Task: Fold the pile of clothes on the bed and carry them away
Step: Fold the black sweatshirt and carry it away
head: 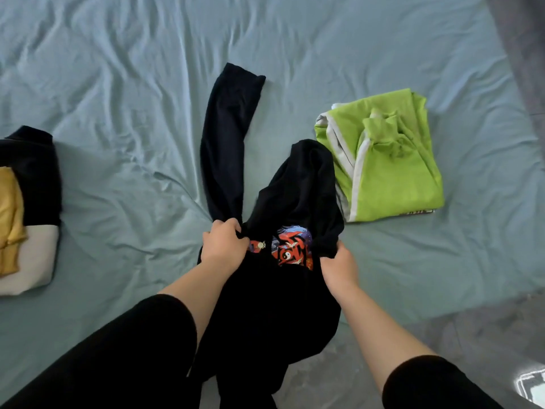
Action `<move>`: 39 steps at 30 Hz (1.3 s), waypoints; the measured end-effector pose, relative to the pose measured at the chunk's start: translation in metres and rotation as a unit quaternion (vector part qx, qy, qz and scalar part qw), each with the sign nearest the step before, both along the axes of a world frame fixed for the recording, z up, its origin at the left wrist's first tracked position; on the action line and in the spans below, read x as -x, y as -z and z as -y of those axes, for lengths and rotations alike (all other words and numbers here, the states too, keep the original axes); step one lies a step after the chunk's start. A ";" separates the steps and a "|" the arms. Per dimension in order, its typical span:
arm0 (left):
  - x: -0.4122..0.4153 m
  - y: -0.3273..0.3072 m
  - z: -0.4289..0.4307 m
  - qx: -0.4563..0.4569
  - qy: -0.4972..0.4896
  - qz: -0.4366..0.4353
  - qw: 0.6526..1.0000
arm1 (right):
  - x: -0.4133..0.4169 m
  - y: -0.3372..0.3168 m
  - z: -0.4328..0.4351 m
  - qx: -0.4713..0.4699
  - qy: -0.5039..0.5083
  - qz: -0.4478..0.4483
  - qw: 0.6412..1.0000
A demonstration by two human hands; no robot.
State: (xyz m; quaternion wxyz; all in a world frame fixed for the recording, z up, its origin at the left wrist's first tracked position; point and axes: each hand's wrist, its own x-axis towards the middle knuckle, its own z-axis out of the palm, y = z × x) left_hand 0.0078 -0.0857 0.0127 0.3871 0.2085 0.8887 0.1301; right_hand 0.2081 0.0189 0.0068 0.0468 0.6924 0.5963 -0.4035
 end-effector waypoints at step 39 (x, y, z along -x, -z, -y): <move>0.200 -0.066 0.058 -0.110 -0.045 -0.004 0.993 | 0.228 -0.063 -0.107 -0.123 -0.341 -0.060 0.930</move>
